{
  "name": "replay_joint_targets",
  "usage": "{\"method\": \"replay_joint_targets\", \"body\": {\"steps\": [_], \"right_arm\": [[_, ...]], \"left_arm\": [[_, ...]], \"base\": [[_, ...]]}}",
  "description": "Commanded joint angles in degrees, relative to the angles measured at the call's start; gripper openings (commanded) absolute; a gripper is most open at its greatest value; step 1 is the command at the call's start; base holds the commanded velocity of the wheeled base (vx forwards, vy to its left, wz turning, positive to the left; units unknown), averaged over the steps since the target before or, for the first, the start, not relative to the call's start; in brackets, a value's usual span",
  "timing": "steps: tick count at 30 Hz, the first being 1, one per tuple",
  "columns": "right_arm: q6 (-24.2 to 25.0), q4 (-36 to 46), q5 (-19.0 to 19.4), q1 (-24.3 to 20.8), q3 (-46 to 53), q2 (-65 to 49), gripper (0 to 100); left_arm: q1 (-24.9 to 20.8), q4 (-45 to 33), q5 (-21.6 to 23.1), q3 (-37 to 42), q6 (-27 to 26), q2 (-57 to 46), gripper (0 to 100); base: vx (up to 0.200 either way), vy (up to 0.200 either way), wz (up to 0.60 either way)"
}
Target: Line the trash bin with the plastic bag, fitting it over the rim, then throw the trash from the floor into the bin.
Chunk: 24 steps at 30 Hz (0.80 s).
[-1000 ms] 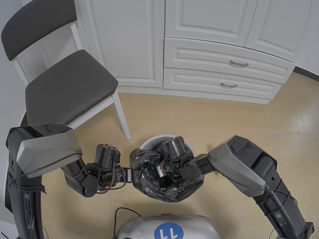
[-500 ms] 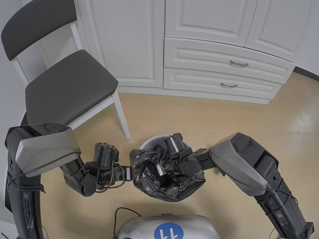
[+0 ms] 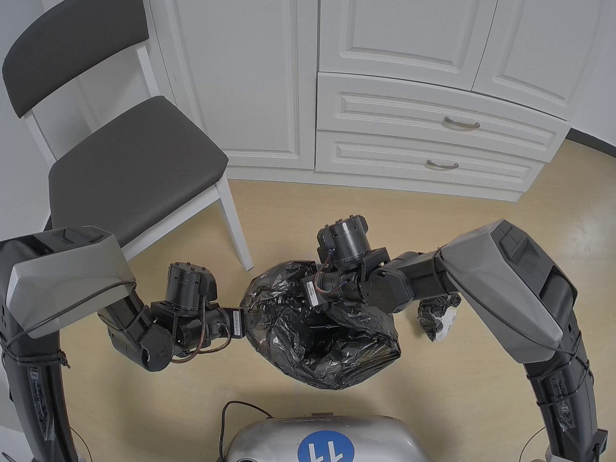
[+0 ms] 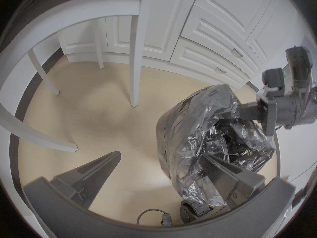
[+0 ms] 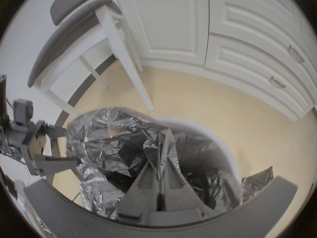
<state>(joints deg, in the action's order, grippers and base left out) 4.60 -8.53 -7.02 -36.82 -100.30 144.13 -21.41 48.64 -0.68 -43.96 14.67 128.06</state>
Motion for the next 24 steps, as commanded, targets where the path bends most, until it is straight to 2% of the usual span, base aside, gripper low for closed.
{"method": "replay_joint_targets", "body": {"steps": [1,7,11,20,21,24], "right_arm": [[-0.03,0.18,-0.19,0.52,-2.79,-0.87,0],[0.33,0.01,-0.36,1.84,-7.71,2.38,0],[1.12,0.1,-2.03,2.71,-12.2,5.2,0],[1.03,-0.43,-2.03,3.07,-12.64,5.28,0],[1.12,-0.43,-2.03,3.07,-12.55,5.02,100],[1.12,0.18,-1.94,2.89,-11.05,2.56,100]], "left_arm": [[0.14,-0.04,-0.02,0.01,0.01,-0.97,100],[0.31,0.14,0.07,-0.07,0.01,-0.8,100],[0.31,0.14,-0.02,-0.07,0.01,-0.62,100],[0.4,0.23,0.07,-0.25,0.01,-0.44,100],[0.4,0.31,0.07,-0.25,0.01,-0.44,100],[0.49,0.4,0.07,-0.25,0.01,-0.44,100]], "base": [[0.0,0.0,0.0],[0.0,0.0,0.0],[0.0,0.0,0.0],[0.0,0.0,0.0],[0.0,0.0,0.0],[0.0,0.0,0.0]]}}
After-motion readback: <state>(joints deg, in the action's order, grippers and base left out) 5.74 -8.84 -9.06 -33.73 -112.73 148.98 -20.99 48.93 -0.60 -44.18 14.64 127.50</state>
